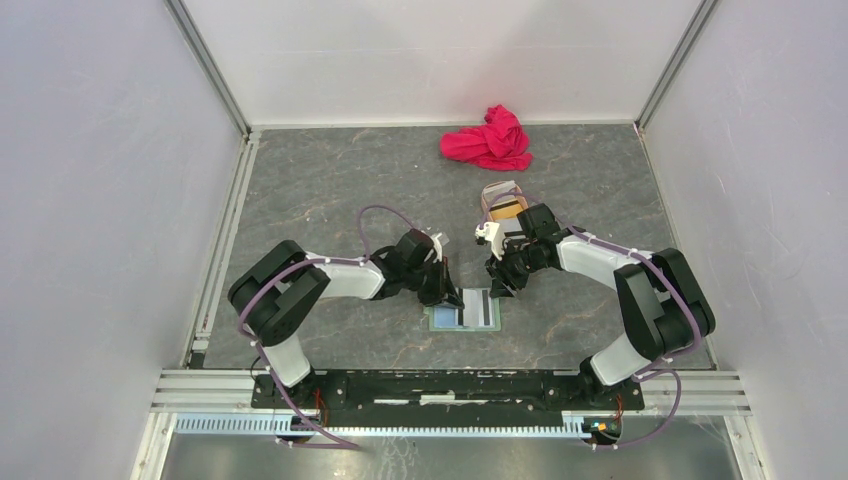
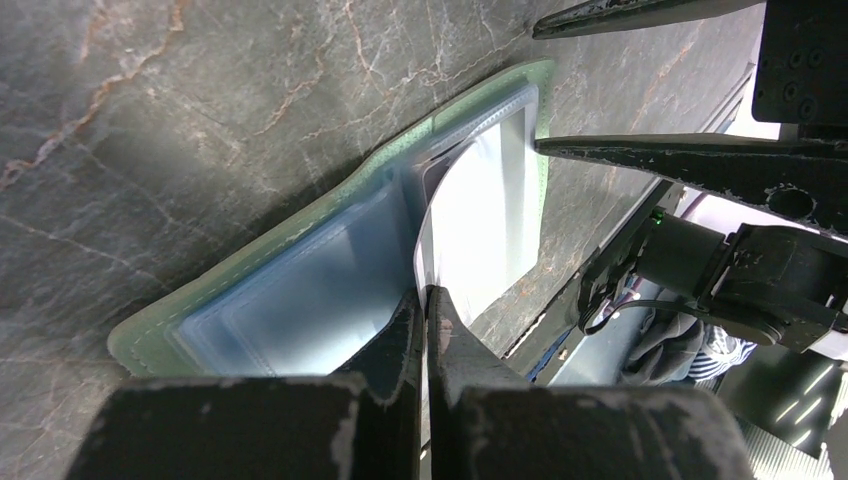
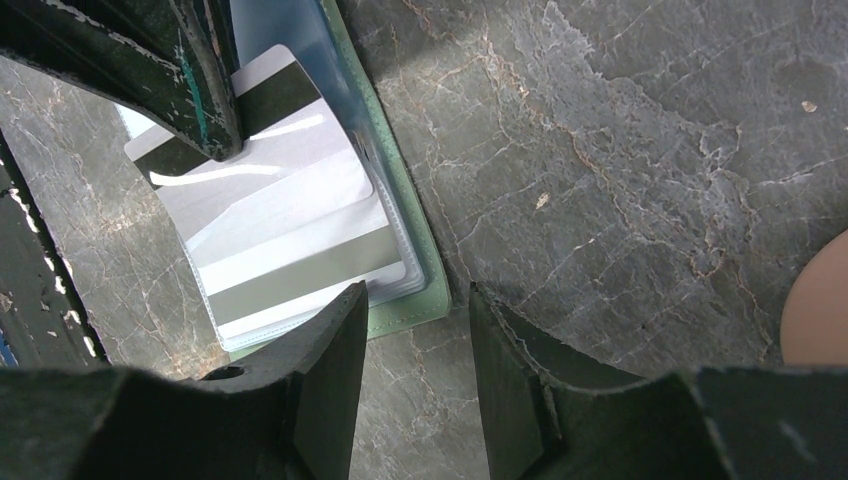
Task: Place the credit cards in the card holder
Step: Insert the credit card into the card holder.
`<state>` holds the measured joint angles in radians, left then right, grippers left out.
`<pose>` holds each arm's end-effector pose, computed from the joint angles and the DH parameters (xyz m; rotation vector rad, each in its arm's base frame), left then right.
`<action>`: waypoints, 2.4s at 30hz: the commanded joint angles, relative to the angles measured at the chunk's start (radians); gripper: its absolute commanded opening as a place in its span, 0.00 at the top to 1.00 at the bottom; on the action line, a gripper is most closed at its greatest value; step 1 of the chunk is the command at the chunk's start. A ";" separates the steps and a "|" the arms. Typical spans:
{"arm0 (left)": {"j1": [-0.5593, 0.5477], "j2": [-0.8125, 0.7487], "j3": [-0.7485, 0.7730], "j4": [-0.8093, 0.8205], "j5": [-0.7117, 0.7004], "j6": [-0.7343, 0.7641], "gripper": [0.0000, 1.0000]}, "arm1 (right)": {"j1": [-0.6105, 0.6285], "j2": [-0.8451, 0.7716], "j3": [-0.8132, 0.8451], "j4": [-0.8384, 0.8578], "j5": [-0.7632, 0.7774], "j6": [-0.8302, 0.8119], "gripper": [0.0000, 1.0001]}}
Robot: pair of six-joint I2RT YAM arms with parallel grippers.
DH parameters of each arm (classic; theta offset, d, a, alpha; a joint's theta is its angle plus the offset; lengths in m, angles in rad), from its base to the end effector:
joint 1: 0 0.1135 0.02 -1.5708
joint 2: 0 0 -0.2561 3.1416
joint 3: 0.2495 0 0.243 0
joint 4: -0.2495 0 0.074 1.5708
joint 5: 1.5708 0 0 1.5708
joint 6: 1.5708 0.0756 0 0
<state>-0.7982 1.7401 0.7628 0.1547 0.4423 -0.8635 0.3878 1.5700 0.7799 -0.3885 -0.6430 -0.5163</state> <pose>0.2151 -0.2671 0.1000 0.1501 2.7073 -1.1925 0.2417 0.1477 0.1202 -1.2880 2.2595 0.8294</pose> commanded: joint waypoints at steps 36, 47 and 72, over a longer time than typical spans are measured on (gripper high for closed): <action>-0.082 -0.095 0.108 -0.240 -0.237 0.017 0.52 | 0.015 0.007 0.032 -0.012 -0.018 -0.011 0.49; -0.142 -0.047 0.225 -0.385 -0.338 0.044 0.49 | 0.016 0.010 0.025 0.001 -0.095 0.015 0.50; -0.183 -0.013 0.300 -0.456 -0.394 0.125 0.43 | 0.008 -0.013 0.020 0.013 -0.109 0.024 0.53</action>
<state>-0.9676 1.7309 1.0290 -0.3206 0.0200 -0.7795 0.3985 1.5791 0.7834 -0.3977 -0.7326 -0.4915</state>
